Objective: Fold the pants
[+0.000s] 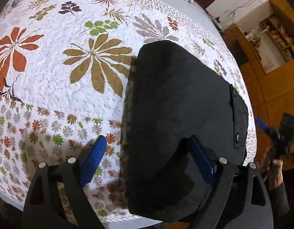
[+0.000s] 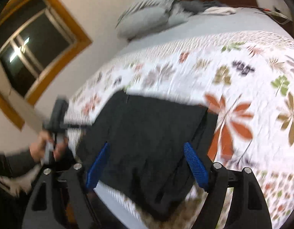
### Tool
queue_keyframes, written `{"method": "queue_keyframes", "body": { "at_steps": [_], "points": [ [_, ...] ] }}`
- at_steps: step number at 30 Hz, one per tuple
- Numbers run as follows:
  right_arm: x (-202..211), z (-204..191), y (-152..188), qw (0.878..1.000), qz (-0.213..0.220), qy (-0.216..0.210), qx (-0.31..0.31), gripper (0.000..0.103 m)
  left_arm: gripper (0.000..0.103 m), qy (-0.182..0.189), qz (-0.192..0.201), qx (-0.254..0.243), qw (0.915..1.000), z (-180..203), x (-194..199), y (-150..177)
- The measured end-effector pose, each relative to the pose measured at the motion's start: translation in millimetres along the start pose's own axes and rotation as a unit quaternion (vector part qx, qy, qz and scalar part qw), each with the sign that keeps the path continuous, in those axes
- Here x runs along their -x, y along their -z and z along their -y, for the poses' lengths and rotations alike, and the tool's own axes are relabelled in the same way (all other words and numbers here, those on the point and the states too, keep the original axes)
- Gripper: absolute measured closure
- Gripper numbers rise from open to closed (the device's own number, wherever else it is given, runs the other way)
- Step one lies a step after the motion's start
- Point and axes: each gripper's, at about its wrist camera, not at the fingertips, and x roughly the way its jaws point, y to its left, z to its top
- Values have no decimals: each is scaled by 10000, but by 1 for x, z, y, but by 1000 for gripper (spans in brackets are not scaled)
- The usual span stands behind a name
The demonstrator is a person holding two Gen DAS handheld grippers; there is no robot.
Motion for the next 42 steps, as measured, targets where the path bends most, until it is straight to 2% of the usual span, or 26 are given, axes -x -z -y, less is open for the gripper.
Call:
{"method": "queue_keyframes", "body": {
  "at_steps": [4, 8, 10, 11, 13, 14, 15, 16, 17, 20, 25, 28, 35, 42],
  "points": [
    [-32, 20, -22, 9988, -118, -268, -380, 22, 16, 212, -8, 162, 9996, -4, 2, -1],
    [-66, 45, -17, 9961, -655, 10, -592, 25, 16, 485, 13, 273, 9985, -12, 6, -6],
    [-69, 49, -13, 9955, -732, 28, -594, 25, 16, 728, 14, 452, 9963, -22, 9, -16],
    [-63, 50, -16, 9949, -682, -84, -734, 24, 15, 836, 40, 513, 9952, -26, 10, -22],
    [-48, 54, -17, 9927, -534, -338, -1031, 12, 15, 1093, 16, 671, 9917, -35, 12, -35],
    [-39, 59, -16, 9898, -519, -410, -1263, 3, 14, 1380, -93, 786, 9873, -40, 9, -44],
    [-35, 63, -15, 9876, -547, -456, -1396, 3, 14, 1614, -221, 841, 9830, -43, 5, -49],
    [-31, 70, -11, 9829, -648, -544, -1637, 3, 14, 1861, -441, 873, 9776, -46, -3, -55],
    [-29, 76, -6, 9784, -745, -596, -1835, 3, 14, 1958, -581, 874, 9750, -46, -10, -58],
    [-30, 98, 19, 9557, -1177, -885, -2548, 3, 14, 2084, -940, 891, 9694, -51, -29, -63],
    [-45, 110, 47, 9319, -1633, -1034, -3070, 3, 14, 2468, -1457, 734, 9552, -43, -51, -58],
    [-56, 107, 54, 9278, -1772, -1159, -3070, 3, 14, 2482, -1589, 664, 9533, -38, -63, -55],
    [-68, 106, 56, 9220, -1706, -1434, -3166, 3, 14, 2557, -1652, 678, 9501, -29, -78, -56],
    [-92, 87, 48, 9263, -1767, -1473, -2984, 3, 14, 2474, -1758, 543, 9513, -12, -77, -47]
  ]
}}
